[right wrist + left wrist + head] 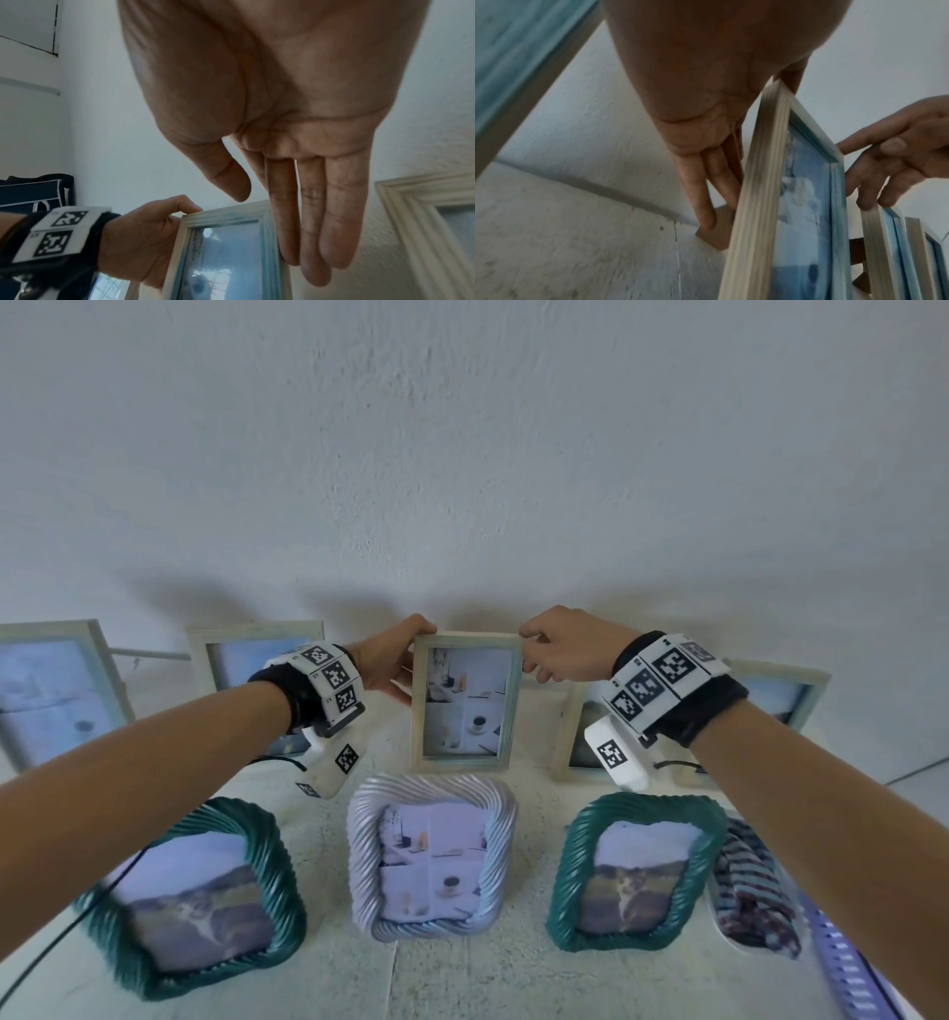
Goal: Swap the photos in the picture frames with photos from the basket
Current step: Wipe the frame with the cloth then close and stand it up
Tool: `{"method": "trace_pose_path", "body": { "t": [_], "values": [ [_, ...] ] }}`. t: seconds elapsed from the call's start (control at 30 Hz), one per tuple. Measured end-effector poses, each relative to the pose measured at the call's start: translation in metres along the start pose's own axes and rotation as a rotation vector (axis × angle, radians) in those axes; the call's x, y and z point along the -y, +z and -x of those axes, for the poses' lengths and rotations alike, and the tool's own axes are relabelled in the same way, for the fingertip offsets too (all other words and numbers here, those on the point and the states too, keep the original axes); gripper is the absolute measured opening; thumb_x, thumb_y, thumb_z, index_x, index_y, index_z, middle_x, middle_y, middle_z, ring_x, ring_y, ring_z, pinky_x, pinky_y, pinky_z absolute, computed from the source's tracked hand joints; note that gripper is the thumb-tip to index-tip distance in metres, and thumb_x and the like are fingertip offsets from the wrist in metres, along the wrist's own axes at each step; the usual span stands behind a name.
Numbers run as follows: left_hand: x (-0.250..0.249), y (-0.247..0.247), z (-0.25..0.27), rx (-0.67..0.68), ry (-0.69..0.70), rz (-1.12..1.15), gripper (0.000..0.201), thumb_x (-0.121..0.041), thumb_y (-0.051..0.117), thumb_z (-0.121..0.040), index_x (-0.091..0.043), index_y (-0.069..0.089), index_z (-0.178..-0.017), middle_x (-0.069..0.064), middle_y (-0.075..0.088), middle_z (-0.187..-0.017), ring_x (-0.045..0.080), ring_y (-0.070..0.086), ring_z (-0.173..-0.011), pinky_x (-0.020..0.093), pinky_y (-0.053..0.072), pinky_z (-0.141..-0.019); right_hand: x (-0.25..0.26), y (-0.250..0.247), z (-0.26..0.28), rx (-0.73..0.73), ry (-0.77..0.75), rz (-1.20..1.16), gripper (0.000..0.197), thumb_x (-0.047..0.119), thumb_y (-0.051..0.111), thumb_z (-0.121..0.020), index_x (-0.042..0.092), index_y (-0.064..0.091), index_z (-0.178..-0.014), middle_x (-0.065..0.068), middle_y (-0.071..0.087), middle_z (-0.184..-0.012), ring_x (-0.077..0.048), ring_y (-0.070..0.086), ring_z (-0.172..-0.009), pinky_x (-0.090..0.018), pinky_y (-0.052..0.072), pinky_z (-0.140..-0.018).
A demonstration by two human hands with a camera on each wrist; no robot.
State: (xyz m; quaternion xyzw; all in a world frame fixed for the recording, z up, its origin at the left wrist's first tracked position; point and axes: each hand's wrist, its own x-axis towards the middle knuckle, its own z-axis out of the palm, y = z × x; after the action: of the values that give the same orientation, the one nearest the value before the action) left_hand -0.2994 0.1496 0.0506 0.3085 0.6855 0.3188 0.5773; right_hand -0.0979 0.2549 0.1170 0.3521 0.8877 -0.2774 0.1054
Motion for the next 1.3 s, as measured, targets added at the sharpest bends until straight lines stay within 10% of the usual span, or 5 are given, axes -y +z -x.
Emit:
{"method": "trace_pose_path", "body": {
  "t": [0.17,0.4,0.67,1.03,1.3],
  "values": [
    [-0.023,-0.01,0.023,-0.082,0.145,-0.132,0.06,-0.061,0.024,-0.098,-0.021,0.045,-0.137,0.014,0.063,-0.12,0.026,0.061,-0.105,0.045,0.046,-0.099,0.004,-0.007,0.007,-0.029,0.051,0.005,0.042,0.022,0.044,-0.098,0.002,0.05,-0.134,-0.015,0.065,-0.119,-0.026,0.066,-0.102,-0.037,0.052,-0.091],
    [-0.059,-0.067,0.086,-0.312,0.381,-0.247,0.039,-0.04,0.049,-0.1,-0.016,0.056,-0.129,0.006,0.065,-0.121,0.019,0.063,-0.109,0.035,0.05,-0.09,0.056,-0.032,0.014,-0.29,-0.153,0.091,0.039,0.023,0.046,-0.099,0.012,0.053,-0.136,-0.007,0.06,-0.127,-0.02,0.054,-0.116,-0.021,0.034,-0.09],
    [0.006,-0.153,0.124,-0.53,0.064,-0.837,0.042,-0.032,0.067,-0.09,-0.023,0.056,-0.13,0.005,0.06,-0.13,0.024,0.056,-0.119,0.037,0.039,-0.105,0.148,0.005,-0.041,-0.079,-0.254,0.067,0.037,0.026,0.053,-0.096,0.011,0.055,-0.131,-0.001,0.064,-0.106,-0.018,0.064,-0.082,-0.03,0.053,-0.08],
    [0.054,-0.159,0.128,-0.42,0.187,-0.573,0.023,-0.016,0.059,-0.096,-0.005,0.06,-0.117,0.015,0.072,-0.092,0.027,0.069,-0.087,0.036,0.057,-0.082,0.208,0.053,-0.081,-0.06,-0.208,0.421,0.029,0.008,0.048,-0.093,0.002,0.067,-0.115,-0.014,0.07,-0.109,-0.028,0.069,-0.088,-0.033,0.055,-0.076],
    [-0.013,-0.127,0.197,-0.529,0.51,-0.445,0.018,-0.018,0.049,-0.101,-0.01,0.057,-0.116,0.018,0.063,-0.103,0.022,0.063,-0.086,0.037,0.058,-0.079,0.177,-0.014,-0.004,-0.318,-0.34,-0.135,0.026,0.017,0.049,-0.096,0.012,0.066,-0.115,-0.012,0.07,-0.099,-0.021,0.069,-0.079,-0.033,0.058,-0.076]
  ]
}}
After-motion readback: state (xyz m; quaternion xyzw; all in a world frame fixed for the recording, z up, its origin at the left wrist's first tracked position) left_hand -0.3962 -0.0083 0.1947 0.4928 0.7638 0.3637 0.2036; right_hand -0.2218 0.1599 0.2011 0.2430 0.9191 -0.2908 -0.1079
